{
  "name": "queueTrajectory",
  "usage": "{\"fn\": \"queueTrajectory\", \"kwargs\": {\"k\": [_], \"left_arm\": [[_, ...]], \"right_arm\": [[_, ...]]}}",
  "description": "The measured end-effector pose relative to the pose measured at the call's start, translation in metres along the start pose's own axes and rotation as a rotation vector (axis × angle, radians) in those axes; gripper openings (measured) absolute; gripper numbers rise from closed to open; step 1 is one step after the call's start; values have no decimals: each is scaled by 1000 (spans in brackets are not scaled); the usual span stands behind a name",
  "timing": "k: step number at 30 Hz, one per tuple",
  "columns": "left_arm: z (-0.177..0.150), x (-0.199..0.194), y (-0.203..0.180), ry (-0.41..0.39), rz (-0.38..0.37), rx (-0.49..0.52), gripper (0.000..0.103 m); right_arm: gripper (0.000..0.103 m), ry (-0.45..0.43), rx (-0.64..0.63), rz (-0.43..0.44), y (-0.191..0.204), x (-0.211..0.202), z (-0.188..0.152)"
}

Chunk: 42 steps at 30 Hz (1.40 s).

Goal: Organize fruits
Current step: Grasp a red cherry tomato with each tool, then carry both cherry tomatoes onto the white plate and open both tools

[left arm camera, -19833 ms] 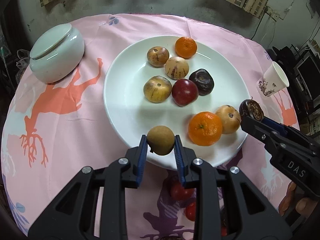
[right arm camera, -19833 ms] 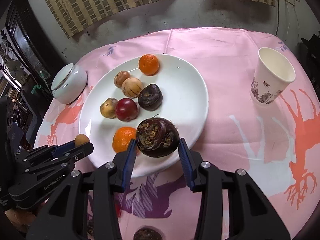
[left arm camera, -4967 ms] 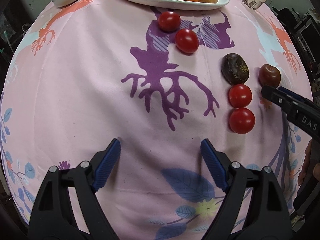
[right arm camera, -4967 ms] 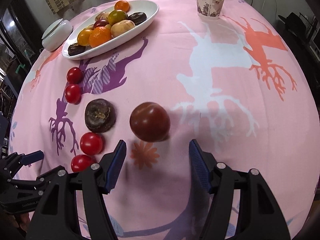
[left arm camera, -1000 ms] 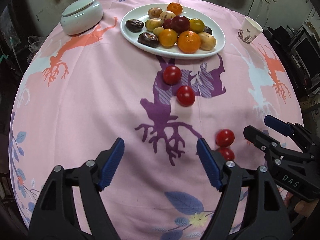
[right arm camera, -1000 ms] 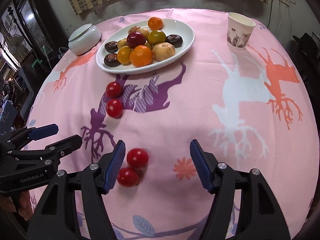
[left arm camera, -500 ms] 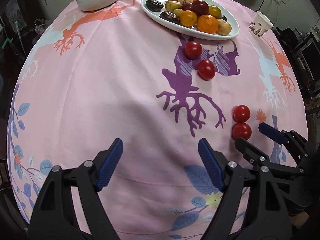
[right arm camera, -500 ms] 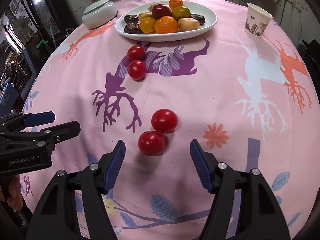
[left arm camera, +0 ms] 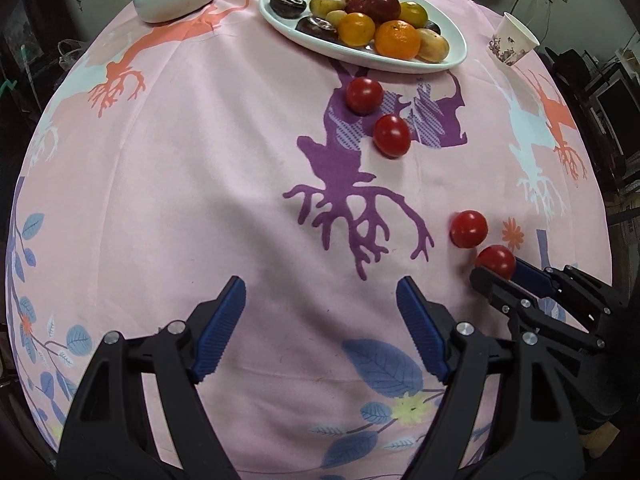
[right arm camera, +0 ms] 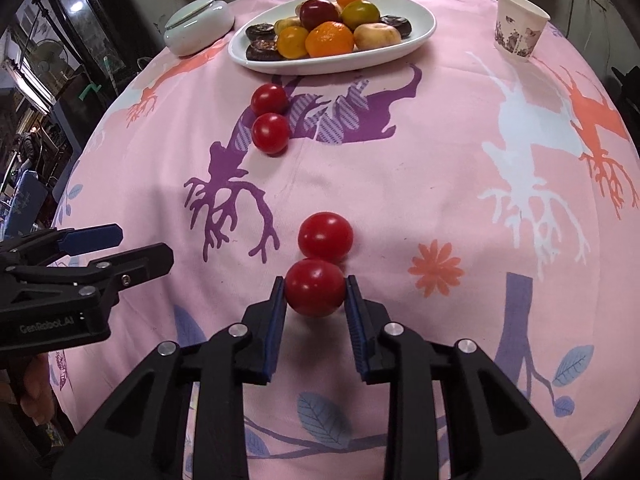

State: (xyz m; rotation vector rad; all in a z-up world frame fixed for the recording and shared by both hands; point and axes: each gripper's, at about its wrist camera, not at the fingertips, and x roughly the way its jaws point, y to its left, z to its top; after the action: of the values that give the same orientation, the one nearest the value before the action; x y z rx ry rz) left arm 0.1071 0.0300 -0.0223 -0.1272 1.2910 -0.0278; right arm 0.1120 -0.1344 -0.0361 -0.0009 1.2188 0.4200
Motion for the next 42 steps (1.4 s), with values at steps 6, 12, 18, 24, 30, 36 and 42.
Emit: {"fn": "queueTrajectory", "kwargs": {"k": [6,12,18,24,30,36,42], "left_arm": [[10,6,-38,-4,-26,82,80],[18,22,-72,16,-75,141,77],[24,33,-97,17,-70,208,72],[31,46,-105,12,-78,237,38],[29,38,-98,0,-103,243,30],[40,13,-70,-40,-121,162,30],[68,-17,-45,-125,-124,111,30]], "right_arm": [[30,-26,11,-51,-24,-21,-12],[29,-24,77,-70,-54,-30,-26],[29,-35,98,-67,-64,-36,-26],[29,-39,98,-60,-64,-36,-22],[29,-30,102,-60,-62,-31,-20],[29,-39,88,-43,-55,-30,-9],[30,-88,51,-10,-41,-34,28]]}}
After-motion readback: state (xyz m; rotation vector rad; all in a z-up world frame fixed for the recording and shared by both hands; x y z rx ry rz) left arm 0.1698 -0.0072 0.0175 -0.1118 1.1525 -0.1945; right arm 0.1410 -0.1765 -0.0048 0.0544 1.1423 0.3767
